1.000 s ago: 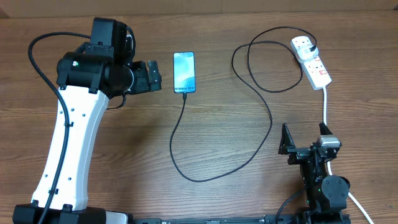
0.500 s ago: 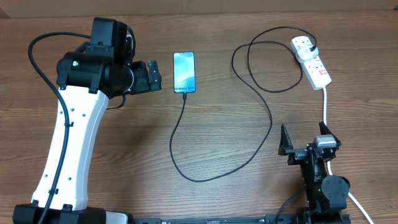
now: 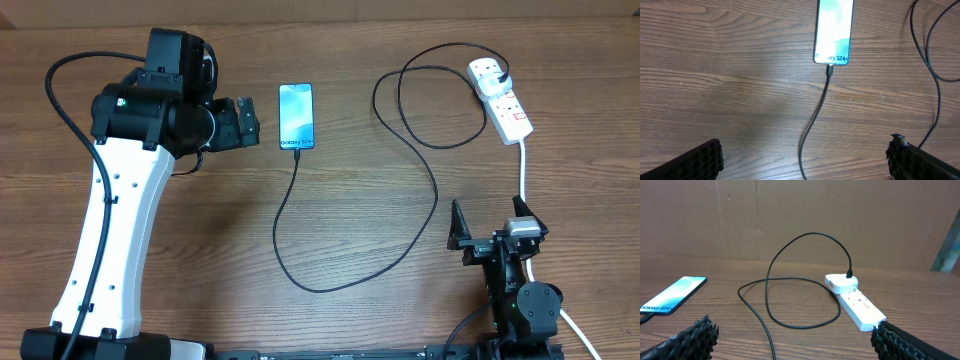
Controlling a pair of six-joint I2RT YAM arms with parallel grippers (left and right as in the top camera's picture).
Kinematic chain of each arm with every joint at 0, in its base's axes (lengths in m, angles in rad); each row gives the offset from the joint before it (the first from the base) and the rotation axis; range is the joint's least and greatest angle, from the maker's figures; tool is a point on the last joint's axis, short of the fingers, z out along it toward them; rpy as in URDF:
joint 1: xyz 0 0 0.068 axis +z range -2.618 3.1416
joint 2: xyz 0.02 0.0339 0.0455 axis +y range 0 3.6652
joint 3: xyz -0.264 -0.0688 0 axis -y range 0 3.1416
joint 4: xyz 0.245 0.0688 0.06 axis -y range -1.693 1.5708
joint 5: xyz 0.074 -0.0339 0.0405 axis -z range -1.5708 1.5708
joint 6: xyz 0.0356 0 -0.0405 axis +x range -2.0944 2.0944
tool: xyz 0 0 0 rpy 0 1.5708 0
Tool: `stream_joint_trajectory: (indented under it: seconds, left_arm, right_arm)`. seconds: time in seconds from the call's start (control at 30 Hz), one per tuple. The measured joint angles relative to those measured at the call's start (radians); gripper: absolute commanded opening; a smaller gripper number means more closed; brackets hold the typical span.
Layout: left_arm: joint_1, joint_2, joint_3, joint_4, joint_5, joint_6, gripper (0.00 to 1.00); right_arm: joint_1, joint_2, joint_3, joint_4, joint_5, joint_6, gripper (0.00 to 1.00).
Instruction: Plug charger to phone and switch on socket
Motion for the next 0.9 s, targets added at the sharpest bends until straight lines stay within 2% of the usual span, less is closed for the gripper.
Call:
stream_joint_trajectory:
  seconds: [0.4, 0.63, 0.77, 0.9]
  left_arm:
    - [0.0, 0.0, 0.0, -0.012, 0.0, 0.0, 1.0]
    - [0.0, -0.01, -0.016, 0.078, 0.0, 0.002, 1.0]
    - [0.0, -0.1, -0.144, 0.176, 0.0, 0.036, 0.99]
    - [0.0, -0.264, -0.352, 0.285, 0.0, 0.071, 1.0]
  right_arm:
    - [0.0, 0.0, 0.0, 0.0, 0.0, 0.0, 1.0]
    - [0.0, 0.0, 0.0, 0.0, 0.0, 0.0, 1.0]
    - [0.0, 0.0, 0.0, 0.0, 0.0, 0.0, 1.0]
    - [0.0, 0.0, 0.0, 0.0, 0.0, 0.0, 1.0]
